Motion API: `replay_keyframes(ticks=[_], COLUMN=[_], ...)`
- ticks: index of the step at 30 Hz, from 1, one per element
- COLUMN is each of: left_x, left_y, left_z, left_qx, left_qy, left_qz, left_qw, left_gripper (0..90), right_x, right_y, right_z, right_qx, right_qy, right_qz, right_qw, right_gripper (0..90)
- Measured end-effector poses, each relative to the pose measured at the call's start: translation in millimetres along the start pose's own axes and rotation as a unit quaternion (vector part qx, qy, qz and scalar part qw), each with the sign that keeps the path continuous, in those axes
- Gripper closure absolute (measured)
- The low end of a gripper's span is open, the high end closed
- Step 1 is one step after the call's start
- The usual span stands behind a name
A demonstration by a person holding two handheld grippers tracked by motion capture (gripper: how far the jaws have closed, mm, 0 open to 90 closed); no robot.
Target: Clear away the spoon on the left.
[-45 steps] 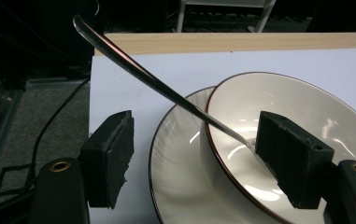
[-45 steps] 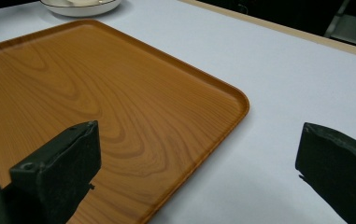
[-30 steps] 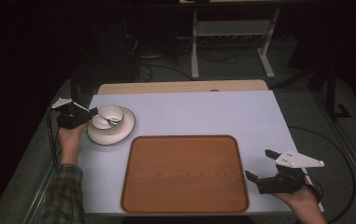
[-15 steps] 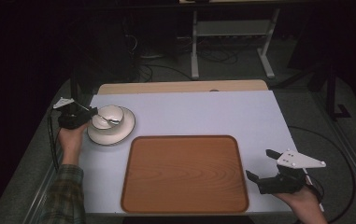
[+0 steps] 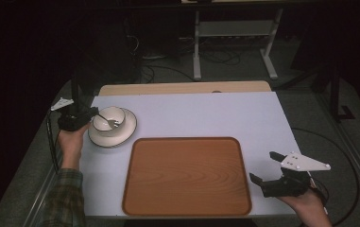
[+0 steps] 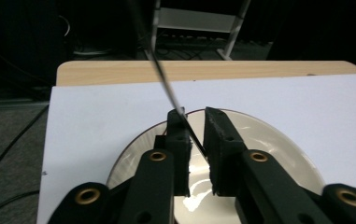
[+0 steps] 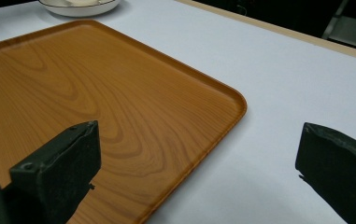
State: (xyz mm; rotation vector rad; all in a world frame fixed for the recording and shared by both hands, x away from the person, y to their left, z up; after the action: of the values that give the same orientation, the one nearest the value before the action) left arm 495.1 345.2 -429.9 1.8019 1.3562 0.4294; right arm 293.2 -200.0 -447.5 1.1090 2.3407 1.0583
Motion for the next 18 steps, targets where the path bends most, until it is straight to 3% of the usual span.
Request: replay_keyframes(ticks=[10, 18], left_x=[-13.8, -17.8], left_y=[4.5, 7.0], left_z=[-11.0, -15.0], left_qx=[-0.006, -0.01], left_qy=[-0.02, -0.017], left_qz=[0.015, 0.023], left_qw=[0.9997, 0.9995], left_gripper=[88.1, 88.7], right_x=[0.7, 0.5], right_y=[-1.3, -1.3], right_z=[0.3, 0.3], right_qx=[0.002, 0.001], right_qy=[0.001, 0.001], right_qz=[-0.002, -0.001], right_qw=[1.0, 1.0], right_gripper=[0.0, 0.0])
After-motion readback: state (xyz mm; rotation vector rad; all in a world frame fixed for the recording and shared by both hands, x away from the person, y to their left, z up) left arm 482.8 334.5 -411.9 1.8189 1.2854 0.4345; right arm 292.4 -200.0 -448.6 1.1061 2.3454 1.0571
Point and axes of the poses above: each handheld gripper's, and its own axes: z roughly forward along the jaws, y roughly out of its top, x roughly to its left, the point moved 10 cm from there along z, roughly forward along the jaws, and after that the axes turned 13 degrees about x, right-handed, at the moved point
